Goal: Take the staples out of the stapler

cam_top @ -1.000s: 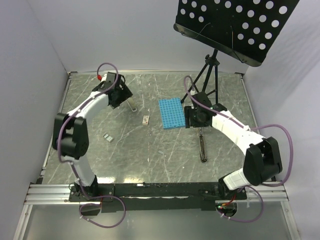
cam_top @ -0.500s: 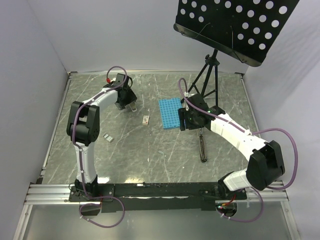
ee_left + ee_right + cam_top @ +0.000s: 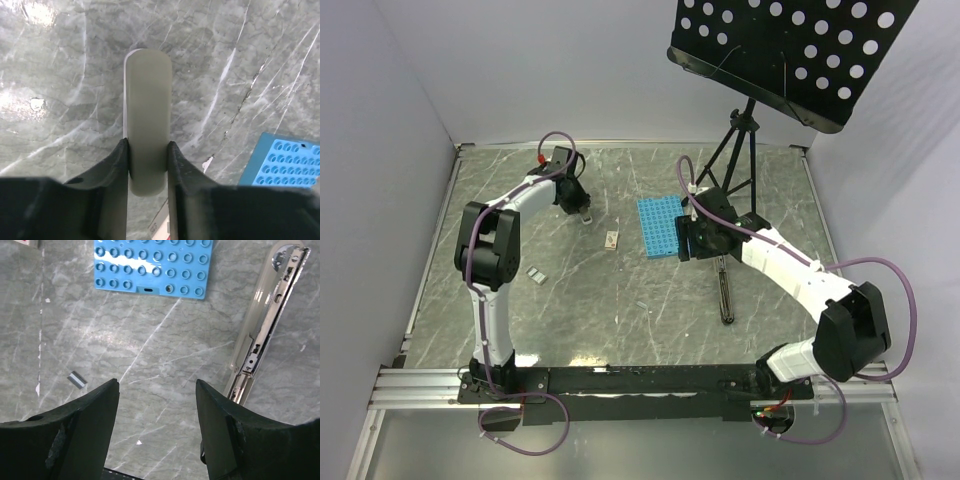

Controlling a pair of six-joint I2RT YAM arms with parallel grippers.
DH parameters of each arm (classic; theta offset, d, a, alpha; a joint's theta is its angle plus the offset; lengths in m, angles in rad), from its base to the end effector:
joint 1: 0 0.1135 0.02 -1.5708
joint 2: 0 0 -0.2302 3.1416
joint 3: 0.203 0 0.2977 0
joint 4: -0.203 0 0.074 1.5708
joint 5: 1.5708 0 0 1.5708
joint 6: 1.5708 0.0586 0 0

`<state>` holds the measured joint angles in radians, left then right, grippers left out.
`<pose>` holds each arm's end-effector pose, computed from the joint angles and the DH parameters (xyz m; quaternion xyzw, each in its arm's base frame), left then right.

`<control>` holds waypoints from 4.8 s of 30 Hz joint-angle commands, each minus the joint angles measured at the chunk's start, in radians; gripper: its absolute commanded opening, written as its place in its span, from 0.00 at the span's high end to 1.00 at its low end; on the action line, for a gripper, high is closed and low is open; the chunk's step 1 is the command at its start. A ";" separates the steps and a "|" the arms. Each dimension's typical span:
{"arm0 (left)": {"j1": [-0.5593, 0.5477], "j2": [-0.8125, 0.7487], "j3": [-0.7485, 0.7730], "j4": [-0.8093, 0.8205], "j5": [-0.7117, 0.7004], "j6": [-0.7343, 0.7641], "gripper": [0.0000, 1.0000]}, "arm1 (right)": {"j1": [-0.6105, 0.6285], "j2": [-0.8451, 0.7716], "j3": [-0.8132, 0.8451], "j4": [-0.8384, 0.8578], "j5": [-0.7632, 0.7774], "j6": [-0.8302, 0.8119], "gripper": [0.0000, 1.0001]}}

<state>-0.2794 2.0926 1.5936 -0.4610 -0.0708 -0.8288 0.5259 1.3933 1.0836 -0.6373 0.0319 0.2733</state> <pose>0.4774 -0.1327 0.1177 -0.2688 0.9145 -0.1294 0.2733 0.3061 0.1755 0.2008 -0.1150 0.9447 0.1054 0.2886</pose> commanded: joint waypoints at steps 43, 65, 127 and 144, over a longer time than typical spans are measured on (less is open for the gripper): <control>-0.020 -0.919 -0.831 0.660 0.710 -0.230 0.99 | 0.229 0.121 0.067 0.587 -0.334 0.087 0.29; -0.024 -0.936 -0.848 0.627 0.672 -0.247 0.99 | 0.276 0.165 0.116 0.544 -0.115 0.118 0.56; 0.014 -0.884 -0.725 0.299 0.796 0.082 0.29 | 0.184 0.010 -0.082 0.556 -0.348 0.001 1.00; -0.230 -1.249 -0.822 0.355 0.537 1.337 0.22 | 0.016 -0.040 -0.085 0.361 -0.820 -0.020 1.00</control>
<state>-0.4461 0.9249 0.7681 -0.1768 0.5102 -0.0250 0.5491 1.4300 0.9668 -0.2352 -0.5735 0.2863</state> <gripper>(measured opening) 0.750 0.162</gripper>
